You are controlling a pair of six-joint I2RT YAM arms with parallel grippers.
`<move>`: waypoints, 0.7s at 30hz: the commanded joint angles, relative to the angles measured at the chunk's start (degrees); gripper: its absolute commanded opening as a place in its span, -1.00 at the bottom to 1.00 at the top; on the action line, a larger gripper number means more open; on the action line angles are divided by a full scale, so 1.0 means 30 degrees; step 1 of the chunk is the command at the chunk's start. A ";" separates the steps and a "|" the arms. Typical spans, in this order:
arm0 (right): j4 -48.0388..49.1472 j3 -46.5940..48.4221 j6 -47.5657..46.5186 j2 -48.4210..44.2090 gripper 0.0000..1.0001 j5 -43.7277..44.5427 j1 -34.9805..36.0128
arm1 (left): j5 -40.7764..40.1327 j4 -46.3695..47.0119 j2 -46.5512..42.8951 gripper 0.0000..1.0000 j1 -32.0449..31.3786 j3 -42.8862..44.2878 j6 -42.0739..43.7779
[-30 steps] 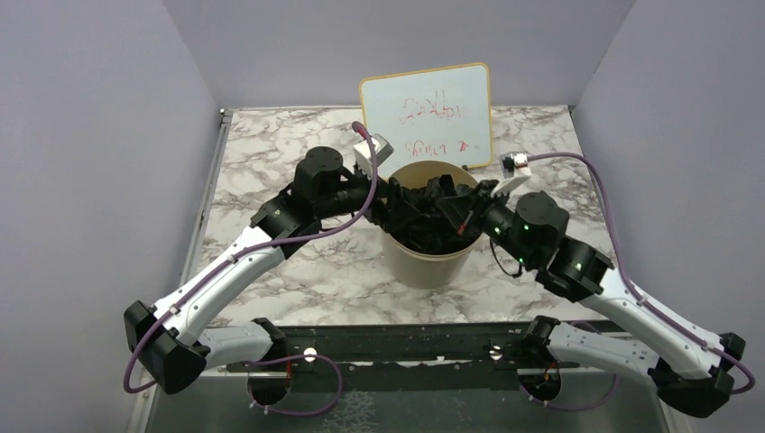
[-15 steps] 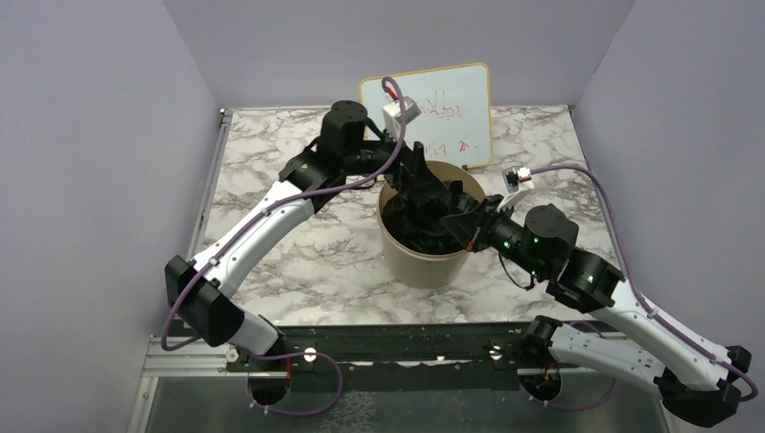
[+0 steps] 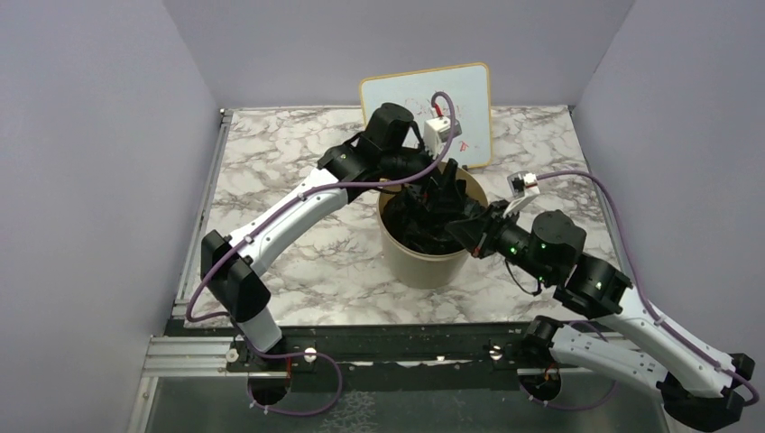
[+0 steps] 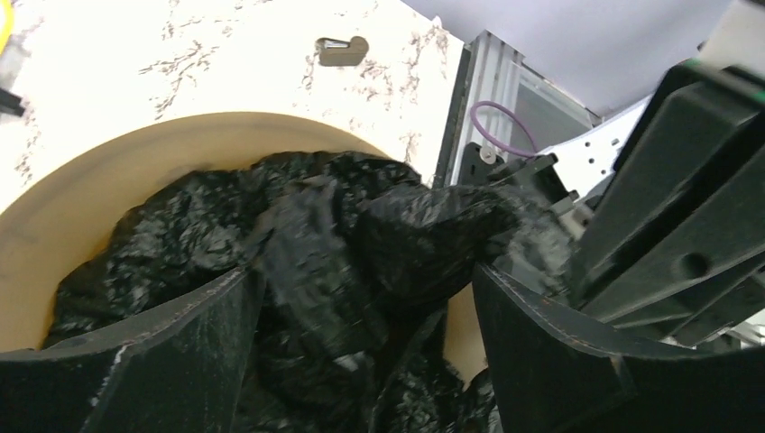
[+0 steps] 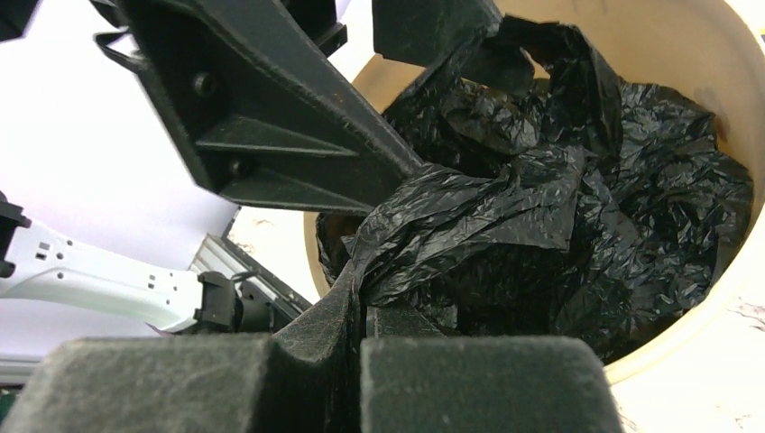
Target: Put the trash bags into the trash bin
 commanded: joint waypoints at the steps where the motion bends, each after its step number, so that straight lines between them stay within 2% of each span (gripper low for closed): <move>1: 0.0001 -0.0497 -0.0237 -0.0439 -0.99 -0.0803 -0.0037 | -0.1015 -0.0799 0.0694 0.62 -0.0432 0.1601 0.0157; 3: 0.0139 -0.0714 -0.0255 -0.0699 -0.99 -0.0596 -0.0045 | -0.0280 -0.1069 0.1107 0.40 -0.0432 0.1908 0.0244; 7: -0.0450 -0.0654 -0.0071 -0.0856 -0.99 0.0551 -0.0043 | 0.0189 -0.1380 0.1237 -0.27 -0.0488 0.1923 0.0570; 10: -0.1212 -0.0480 0.0018 -0.0665 -0.99 0.1670 -0.0027 | -0.0711 -0.1386 0.0742 -0.77 -0.0490 0.1677 0.0761; 14: -0.2167 0.0082 -0.0509 0.0147 -0.99 0.2403 -0.0044 | -0.2559 -0.1393 0.0067 -1.00 -0.0490 0.1721 0.0876; 21: -0.2658 0.1168 -0.0881 0.1576 -0.99 0.3363 -0.0043 | -0.8386 -0.0258 -0.1832 -1.00 -0.0204 0.0638 -0.0567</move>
